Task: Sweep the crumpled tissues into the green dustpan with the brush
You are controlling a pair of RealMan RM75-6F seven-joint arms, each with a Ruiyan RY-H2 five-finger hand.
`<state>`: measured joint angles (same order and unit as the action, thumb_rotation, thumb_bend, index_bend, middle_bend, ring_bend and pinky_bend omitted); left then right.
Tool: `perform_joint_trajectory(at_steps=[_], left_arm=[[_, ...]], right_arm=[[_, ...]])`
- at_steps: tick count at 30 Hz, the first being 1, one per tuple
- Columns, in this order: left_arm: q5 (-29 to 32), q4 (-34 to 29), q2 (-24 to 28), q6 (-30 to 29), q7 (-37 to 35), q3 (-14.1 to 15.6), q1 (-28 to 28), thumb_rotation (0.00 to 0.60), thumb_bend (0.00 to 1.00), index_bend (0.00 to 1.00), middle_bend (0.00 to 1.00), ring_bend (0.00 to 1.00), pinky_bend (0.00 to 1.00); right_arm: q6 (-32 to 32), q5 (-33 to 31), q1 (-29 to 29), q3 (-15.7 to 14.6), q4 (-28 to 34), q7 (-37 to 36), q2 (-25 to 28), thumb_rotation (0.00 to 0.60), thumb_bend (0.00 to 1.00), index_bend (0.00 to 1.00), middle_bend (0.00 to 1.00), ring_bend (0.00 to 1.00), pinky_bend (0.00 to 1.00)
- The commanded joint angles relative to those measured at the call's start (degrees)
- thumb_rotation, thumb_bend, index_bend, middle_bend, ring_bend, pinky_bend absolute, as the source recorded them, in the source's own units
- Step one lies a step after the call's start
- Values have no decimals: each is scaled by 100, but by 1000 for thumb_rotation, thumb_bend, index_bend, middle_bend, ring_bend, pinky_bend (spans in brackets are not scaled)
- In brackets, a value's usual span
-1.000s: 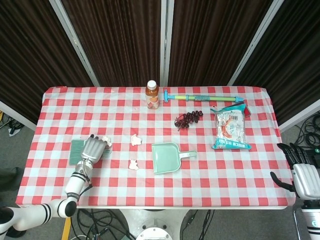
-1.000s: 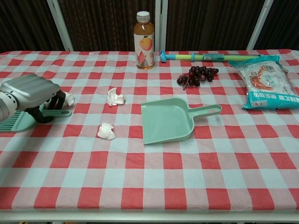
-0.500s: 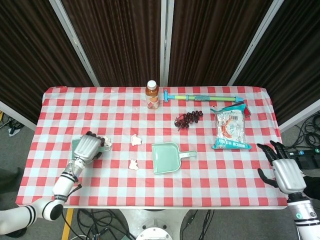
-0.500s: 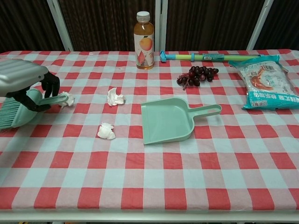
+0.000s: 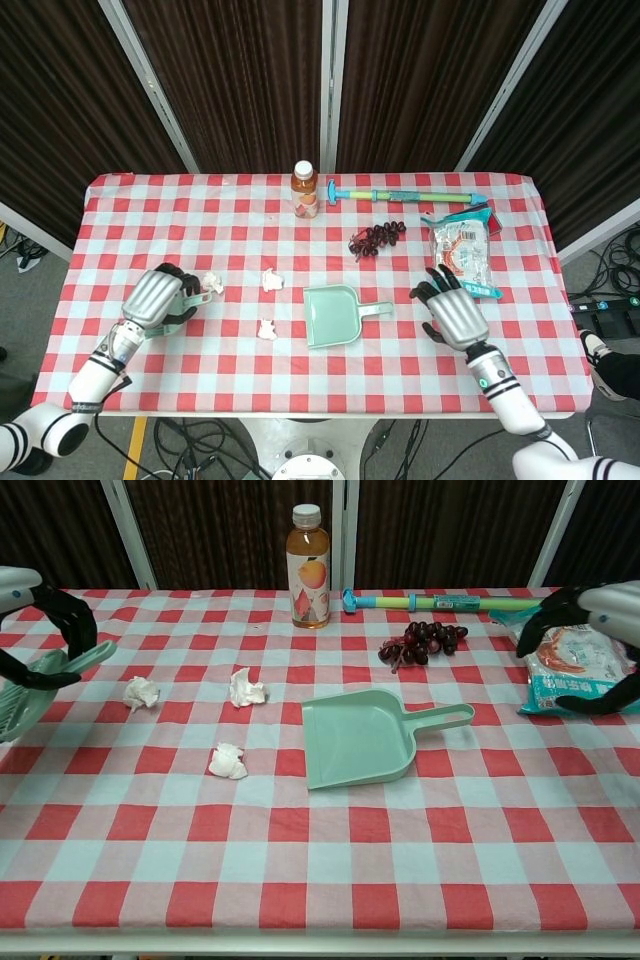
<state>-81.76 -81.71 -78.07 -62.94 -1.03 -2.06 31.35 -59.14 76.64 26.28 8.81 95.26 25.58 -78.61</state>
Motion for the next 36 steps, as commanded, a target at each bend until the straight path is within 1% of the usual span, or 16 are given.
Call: perform_joint_trajectory(at_steps=[1, 4, 7, 12, 16, 21, 26, 36], left_arm=[[-45, 39, 18, 22, -93, 35, -26, 600, 424, 519, 554, 392, 294], [-73, 90, 2, 27, -170, 54, -49, 600, 425, 519, 554, 392, 294], [-83, 134, -15, 49, -228, 65, -64, 600, 424, 519, 554, 392, 294], [-102, 195, -38, 70, -280, 61, -73, 600, 424, 519, 554, 392, 294], [-120, 220, -45, 82, -309, 51, -71, 600, 423, 519, 554, 392, 293], [-118, 235, -46, 112, -324, 30, -61, 600, 424, 519, 554, 392, 294], [-110, 251, -51, 147, -325, 13, -51, 600, 424, 519, 554, 392, 294], [-105, 272, -66, 178, -323, -20, -36, 600, 424, 519, 554, 392, 293]], right_arm=[[335, -602, 442, 156, -330, 698, -618, 600, 172, 348, 304, 88, 38], [409, -887, 606, 128, -544, 1021, -941, 600, 171, 364, 311, 93, 38], [408, -1072, 728, 116, -766, 1197, -1211, 600, 170, 374, 318, 96, 39], [362, -1271, 905, 128, -1047, 1385, -1521, 600, 173, 381, 345, 119, 39], [268, -1265, 995, 93, -1147, 1476, -1671, 600, 175, 391, 375, 139, 39], [230, -1339, 1089, 40, -1236, 1628, -1787, 600, 223, 419, 397, 154, 39], [218, -1482, 1152, 15, -1344, 1695, -1868, 600, 227, 438, 410, 164, 39], [228, -1672, 1285, -36, -1460, 1807, -1975, 600, 230, 443, 414, 169, 39]])
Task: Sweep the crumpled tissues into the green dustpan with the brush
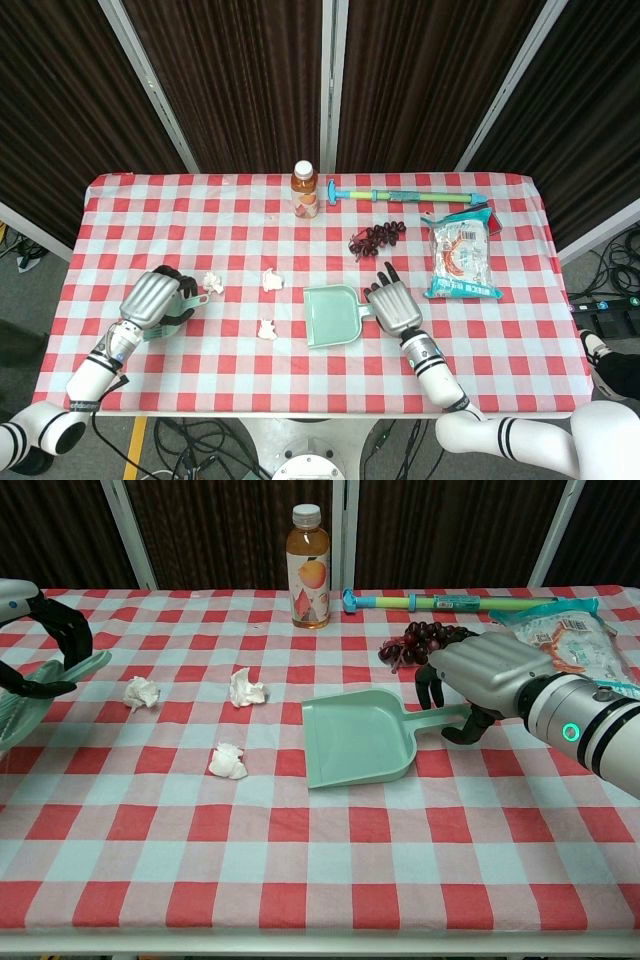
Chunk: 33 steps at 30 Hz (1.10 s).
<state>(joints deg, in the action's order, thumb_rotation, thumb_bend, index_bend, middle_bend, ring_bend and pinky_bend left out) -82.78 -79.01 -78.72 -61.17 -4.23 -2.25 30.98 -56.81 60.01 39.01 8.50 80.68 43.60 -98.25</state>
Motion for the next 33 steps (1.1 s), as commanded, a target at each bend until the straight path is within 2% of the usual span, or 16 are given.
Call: perform_joint_trajectory(at_steps=[1, 5, 9, 14, 22, 25, 28, 33], left_arm=[[-6, 8, -2, 7, -10, -5, 6, 600, 425, 519, 554, 392, 294], [-11, 52, -15, 39, -46, -11, 22, 600, 424, 519, 554, 392, 294], [-12, 157, -51, 88, -192, -54, 69, 600, 425, 519, 554, 392, 293], [28, 578, -215, 197, -670, -202, 199, 600, 429, 519, 554, 392, 293], [81, 1375, -619, 507, -1148, -363, 497, 600, 430, 519, 554, 392, 294], [35, 1615, -789, 591, -1320, -400, 631, 600, 431, 519, 554, 392, 294], [-28, 1904, -948, 704, -1177, -388, 787, 600, 433, 519, 554, 392, 294], [33, 2081, -1092, 946, -1346, -404, 937, 600, 434, 519, 554, 392, 294]], right_arm=[[-13, -16, 26, -10, -9, 13, -23, 600, 231, 447, 417, 172, 39], [-26, -51, 73, -32, -50, 48, -77, 600, 262, 485, 434, 191, 44], [-64, -21, 120, -4, -56, -8, -99, 600, 316, 580, 487, 246, 65], [17, -192, 242, 223, 213, -98, 135, 600, 343, 684, 553, 306, 78], [237, -919, 607, 490, 400, 265, 456, 600, 343, 703, 559, 307, 79], [305, -1172, 722, 505, 306, 291, 378, 600, 343, 702, 558, 307, 79], [330, -1333, 825, 473, 243, 341, 318, 600, 344, 702, 558, 306, 79], [282, -1598, 1036, 396, 133, 624, 223, 600, 344, 703, 558, 306, 79]])
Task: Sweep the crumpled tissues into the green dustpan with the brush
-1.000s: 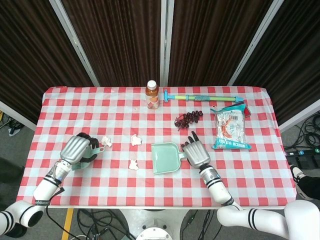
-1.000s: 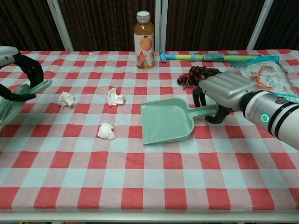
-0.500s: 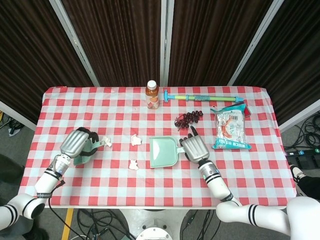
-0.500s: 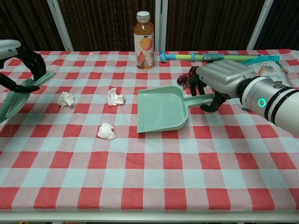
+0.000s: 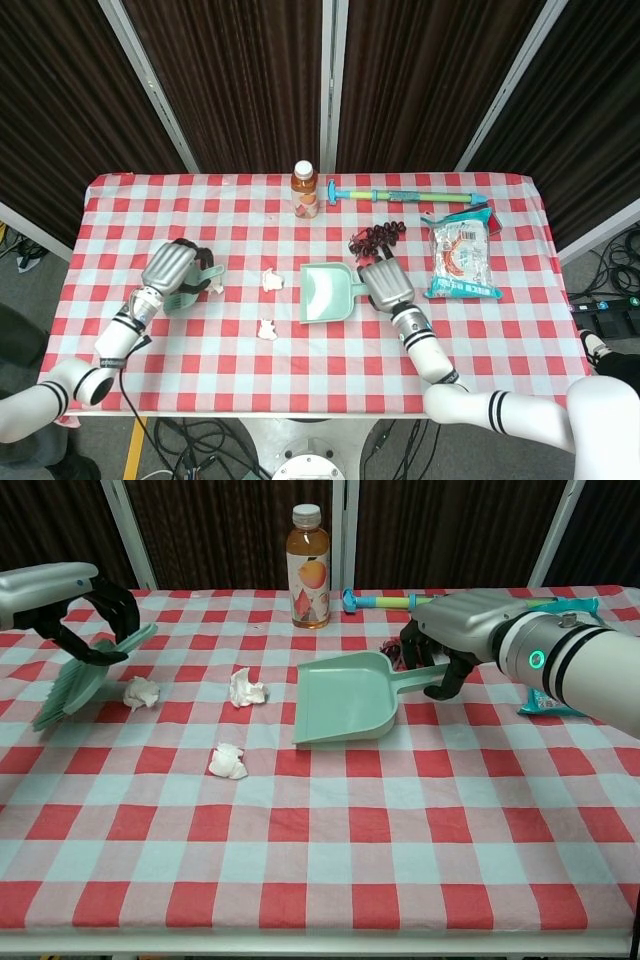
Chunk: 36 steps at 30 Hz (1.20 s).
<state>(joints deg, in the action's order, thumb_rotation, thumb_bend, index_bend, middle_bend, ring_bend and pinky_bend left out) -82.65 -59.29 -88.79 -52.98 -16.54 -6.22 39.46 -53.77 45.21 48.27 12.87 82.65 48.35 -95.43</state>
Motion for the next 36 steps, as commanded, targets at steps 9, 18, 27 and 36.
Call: perform_joint_trajectory(at_steps=[9, 18, 27, 36], left_arm=[[-103, 132, -318, 119, -996, -67, 278, 600, 436, 519, 554, 392, 294], [-286, 509, -731, 37, -1313, -87, 564, 600, 441, 521, 554, 392, 296], [-391, 458, -921, -4, -1865, -136, 826, 600, 444, 523, 555, 392, 301], [-426, 74, -1014, 134, -2637, -201, 1117, 600, 444, 524, 555, 392, 302]], right_arm=[[-116, -547, 477, -105, -341, 525, -457, 600, 343, 703, 558, 306, 79], [-276, -803, 717, -59, -504, 683, -734, 600, 343, 703, 559, 306, 79], [-314, -922, 896, -17, -654, 693, -928, 600, 344, 704, 558, 306, 79], [-289, -916, 928, -13, -783, 494, -1031, 600, 343, 704, 559, 306, 78]])
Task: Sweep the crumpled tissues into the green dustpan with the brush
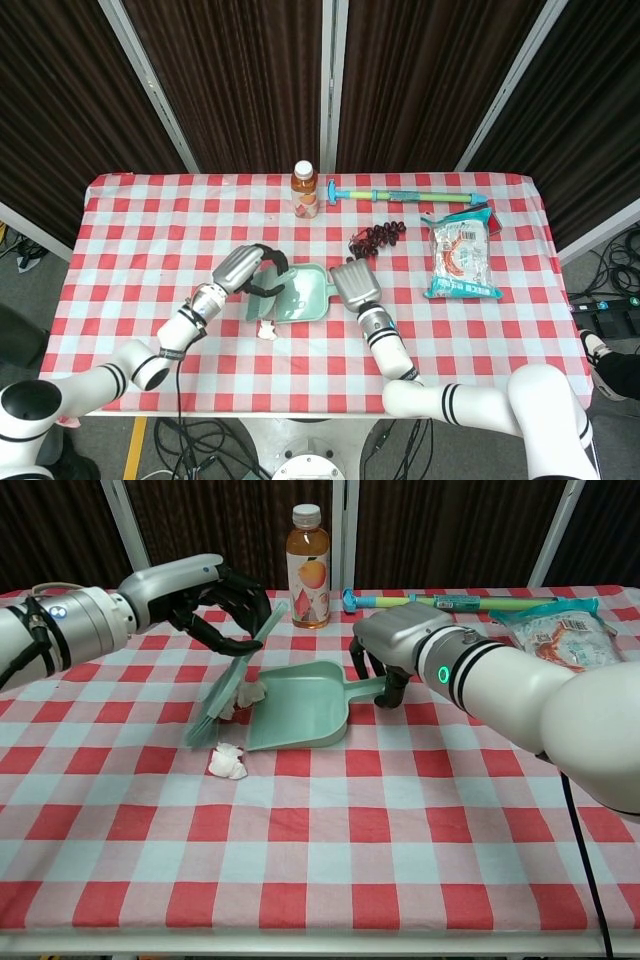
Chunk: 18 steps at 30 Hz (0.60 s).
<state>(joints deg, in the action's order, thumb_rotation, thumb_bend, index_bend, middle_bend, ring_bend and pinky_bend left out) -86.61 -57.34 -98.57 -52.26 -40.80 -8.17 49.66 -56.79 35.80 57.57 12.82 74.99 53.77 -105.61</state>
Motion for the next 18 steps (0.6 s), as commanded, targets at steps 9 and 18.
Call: perform_joint_trajectory(at_steps=[9, 18], left_arm=[[-202, -365, 18, -87, -1197, 21, 243, 600, 445, 524, 556, 392, 303], [37, -954, 624, -506, -592, 12, -139, 600, 445, 523, 556, 392, 303]], right_arm=[[177, 250, -46, -92, -215, -393, -36, 600, 343, 705, 559, 306, 78], [574, 702, -117, -250, -268, -881, 218, 600, 344, 707, 560, 306, 78]])
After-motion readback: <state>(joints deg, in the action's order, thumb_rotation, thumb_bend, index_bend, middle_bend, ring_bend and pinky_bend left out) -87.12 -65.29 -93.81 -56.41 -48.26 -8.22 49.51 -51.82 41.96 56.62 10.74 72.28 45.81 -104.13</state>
